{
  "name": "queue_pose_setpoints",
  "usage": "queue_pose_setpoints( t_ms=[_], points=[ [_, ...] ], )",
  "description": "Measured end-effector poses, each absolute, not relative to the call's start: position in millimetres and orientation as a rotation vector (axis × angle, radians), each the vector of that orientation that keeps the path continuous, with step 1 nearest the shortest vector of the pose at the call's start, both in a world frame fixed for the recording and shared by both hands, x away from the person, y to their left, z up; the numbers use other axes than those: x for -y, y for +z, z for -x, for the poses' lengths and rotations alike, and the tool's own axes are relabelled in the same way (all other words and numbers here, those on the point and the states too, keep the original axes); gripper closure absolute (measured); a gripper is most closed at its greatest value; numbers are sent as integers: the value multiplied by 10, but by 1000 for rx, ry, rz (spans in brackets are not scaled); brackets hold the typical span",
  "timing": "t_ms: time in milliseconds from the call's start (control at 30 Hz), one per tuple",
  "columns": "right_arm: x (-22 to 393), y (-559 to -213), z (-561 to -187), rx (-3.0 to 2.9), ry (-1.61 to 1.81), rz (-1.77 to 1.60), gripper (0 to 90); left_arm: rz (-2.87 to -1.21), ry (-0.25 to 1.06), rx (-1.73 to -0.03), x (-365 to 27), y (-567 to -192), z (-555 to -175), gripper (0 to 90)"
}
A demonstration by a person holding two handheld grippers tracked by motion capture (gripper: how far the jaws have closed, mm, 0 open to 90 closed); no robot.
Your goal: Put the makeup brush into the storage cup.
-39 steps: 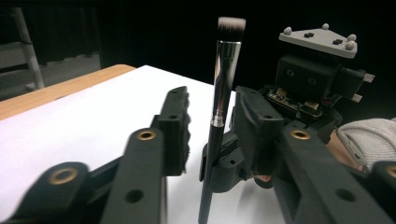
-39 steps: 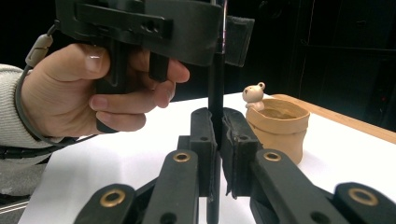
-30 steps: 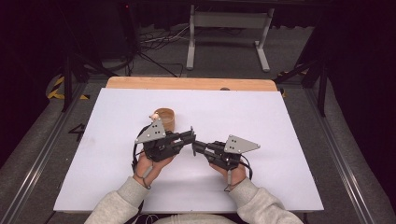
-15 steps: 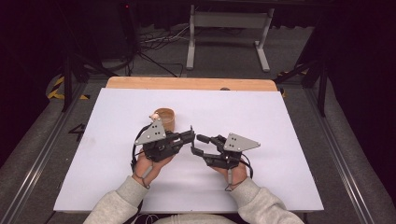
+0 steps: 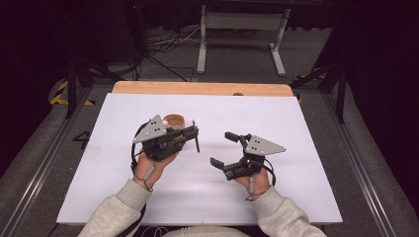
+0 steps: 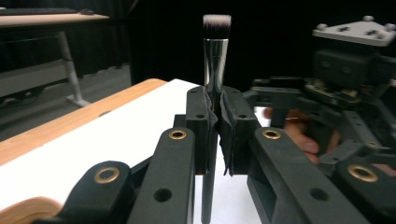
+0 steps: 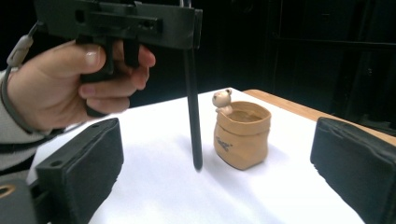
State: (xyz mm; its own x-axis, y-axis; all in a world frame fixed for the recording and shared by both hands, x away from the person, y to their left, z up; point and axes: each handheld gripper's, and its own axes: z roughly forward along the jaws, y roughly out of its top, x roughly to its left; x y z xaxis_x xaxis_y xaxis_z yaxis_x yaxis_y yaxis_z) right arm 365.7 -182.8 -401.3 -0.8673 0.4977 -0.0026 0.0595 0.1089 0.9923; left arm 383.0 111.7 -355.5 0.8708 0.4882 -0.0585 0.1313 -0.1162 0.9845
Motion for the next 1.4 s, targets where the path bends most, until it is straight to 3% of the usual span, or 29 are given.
queue_pose_setpoints(
  t_ms=[833,1400],
  points=[
    [2197,-4055,-3469,-2050,1803,-612,24,-1661,474,-634,-1304,-3398,-4213,830],
    [2215,-4059,-3470,-2049,1806,-615,24,-1604,575,-795,-1419,-3446,-4333,829]
  ],
)
